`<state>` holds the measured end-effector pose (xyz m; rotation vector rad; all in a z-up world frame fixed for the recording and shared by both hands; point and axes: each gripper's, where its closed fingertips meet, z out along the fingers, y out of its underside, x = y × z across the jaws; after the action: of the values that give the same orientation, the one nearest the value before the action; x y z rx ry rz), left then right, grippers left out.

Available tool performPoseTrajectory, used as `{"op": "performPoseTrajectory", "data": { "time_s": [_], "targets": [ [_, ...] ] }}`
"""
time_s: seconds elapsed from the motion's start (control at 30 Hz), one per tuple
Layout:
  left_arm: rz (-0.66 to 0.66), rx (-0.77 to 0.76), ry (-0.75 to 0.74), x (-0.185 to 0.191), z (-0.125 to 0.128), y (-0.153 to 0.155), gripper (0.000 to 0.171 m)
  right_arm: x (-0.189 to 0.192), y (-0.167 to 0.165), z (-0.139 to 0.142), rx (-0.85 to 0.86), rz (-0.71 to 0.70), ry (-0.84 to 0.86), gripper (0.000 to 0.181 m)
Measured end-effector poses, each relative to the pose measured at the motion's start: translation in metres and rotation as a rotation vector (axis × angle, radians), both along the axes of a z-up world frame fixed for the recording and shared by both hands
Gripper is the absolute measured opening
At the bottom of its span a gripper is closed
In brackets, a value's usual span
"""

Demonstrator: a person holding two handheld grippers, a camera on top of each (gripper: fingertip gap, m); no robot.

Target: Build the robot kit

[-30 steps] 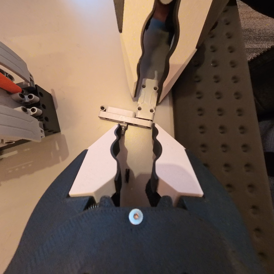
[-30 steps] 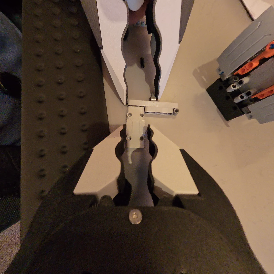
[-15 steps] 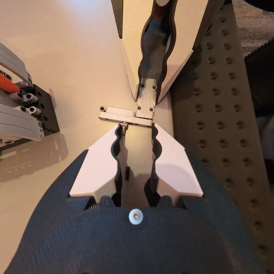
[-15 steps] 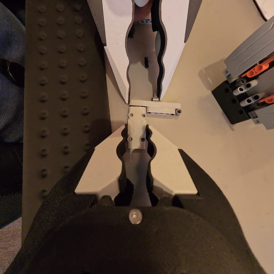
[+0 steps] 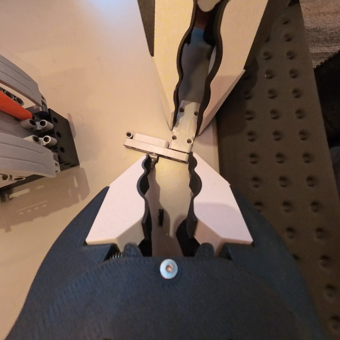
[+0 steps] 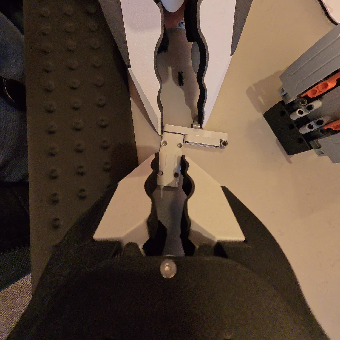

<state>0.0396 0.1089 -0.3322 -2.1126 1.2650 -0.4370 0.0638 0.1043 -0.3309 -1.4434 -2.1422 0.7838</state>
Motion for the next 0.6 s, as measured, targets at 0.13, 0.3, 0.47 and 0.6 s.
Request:
{"op": "performPoseTrajectory", "data": {
  "time_s": [0.13,0.3,0.47,0.6],
  "targets": [
    [0.013,-0.01,-0.006,-0.001,0.0,0.0,0.04,-0.001,0.001,0.0,0.009,0.003,-0.008,0.021],
    [-0.01,-0.075,-0.056,-0.002,0.004,-0.006,0.041,-0.001,-0.002,0.004,-0.058,0.033,0.038,0.021],
    [-0.062,-0.093,-0.061,-0.002,0.002,-0.01,0.037,0.001,-0.003,0.001,-0.046,0.07,0.026,0.021],
    [-0.074,-0.082,-0.058,-0.003,0.002,-0.01,0.036,0.0,-0.002,0.001,-0.028,0.07,0.014,0.021]
  ]
}}
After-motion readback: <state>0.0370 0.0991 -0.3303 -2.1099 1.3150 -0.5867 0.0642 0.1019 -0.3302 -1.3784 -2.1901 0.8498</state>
